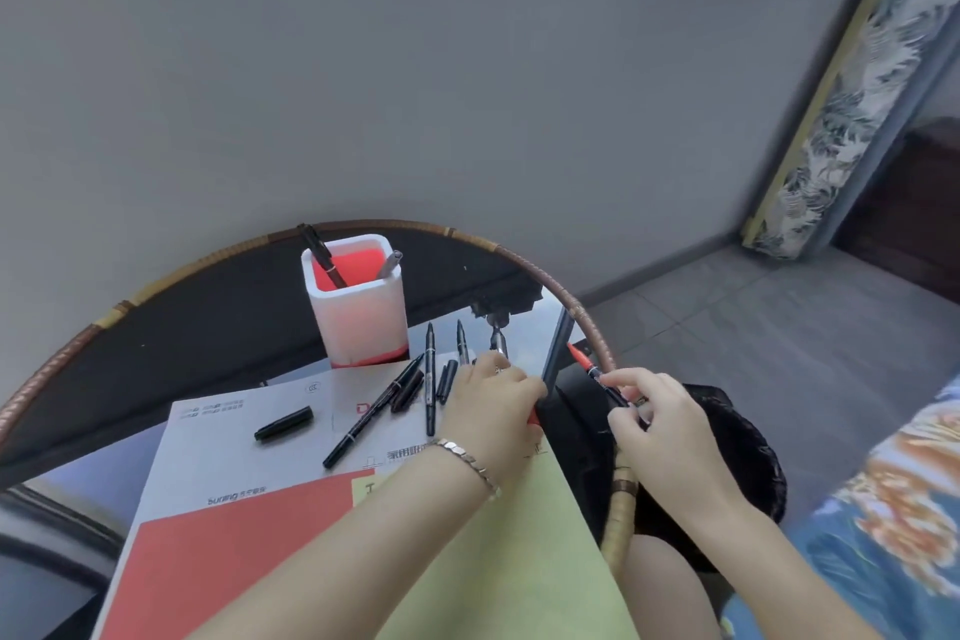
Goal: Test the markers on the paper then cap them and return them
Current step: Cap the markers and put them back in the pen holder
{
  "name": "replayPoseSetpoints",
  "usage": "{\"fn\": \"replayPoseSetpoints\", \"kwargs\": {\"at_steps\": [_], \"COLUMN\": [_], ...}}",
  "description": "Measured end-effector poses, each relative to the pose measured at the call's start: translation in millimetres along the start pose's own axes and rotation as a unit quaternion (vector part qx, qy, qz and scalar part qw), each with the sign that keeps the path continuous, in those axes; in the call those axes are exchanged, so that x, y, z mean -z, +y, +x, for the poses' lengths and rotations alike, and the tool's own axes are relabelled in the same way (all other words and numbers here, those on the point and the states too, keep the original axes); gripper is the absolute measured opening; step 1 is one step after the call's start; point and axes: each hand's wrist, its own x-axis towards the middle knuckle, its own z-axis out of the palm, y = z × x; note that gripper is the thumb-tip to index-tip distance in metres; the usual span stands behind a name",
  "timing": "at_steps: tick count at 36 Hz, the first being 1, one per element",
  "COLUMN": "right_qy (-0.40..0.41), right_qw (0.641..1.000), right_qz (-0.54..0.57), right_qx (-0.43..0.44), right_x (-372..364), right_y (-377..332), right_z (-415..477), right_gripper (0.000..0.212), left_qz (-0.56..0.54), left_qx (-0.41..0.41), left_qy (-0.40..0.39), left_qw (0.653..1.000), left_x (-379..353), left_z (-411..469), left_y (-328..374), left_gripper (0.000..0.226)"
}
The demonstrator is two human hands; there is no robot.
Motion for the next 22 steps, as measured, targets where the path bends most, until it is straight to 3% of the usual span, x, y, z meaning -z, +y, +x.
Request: {"fn": "replayPoseSetpoints", "kwargs": {"at_steps": [4, 7, 10, 14, 22], "right_qy": [0.005, 0.003, -0.004, -0.009, -0.021], "right_qw": [1.0, 0.999, 0.997, 0.994, 0.977], "right_qz": [0.019, 0.048, 0.078, 0.11, 0.209], "right_qx": [0.003, -0.004, -0.014, -0.021, 0.041], "right_x": [2, 2, -1, -10, -21], "right_y": [2, -1, -5, -13, -48], "right_z": [-3, -5, -6, -9, -21], "right_gripper": [0.032, 0.032, 0.033, 0.031, 0.025], "left_qz": [-0.046, -0.252, -0.367, -0.545, -0.74], "left_qx": [-0.047, 0.027, 0.082, 0.167, 0.261], "left_qy": [0.13, 0.137, 0.151, 0.2, 0.216], "left_qw": [0.989, 0.958, 0.914, 0.797, 0.581], "left_x": [-1, 15, 29, 51, 78], "left_z": [-3, -11, -18, -32, -61], "left_y": [3, 5, 3, 0, -33], "left_gripper": [0.026, 0.019, 0.016, 0.026, 0.014]}}
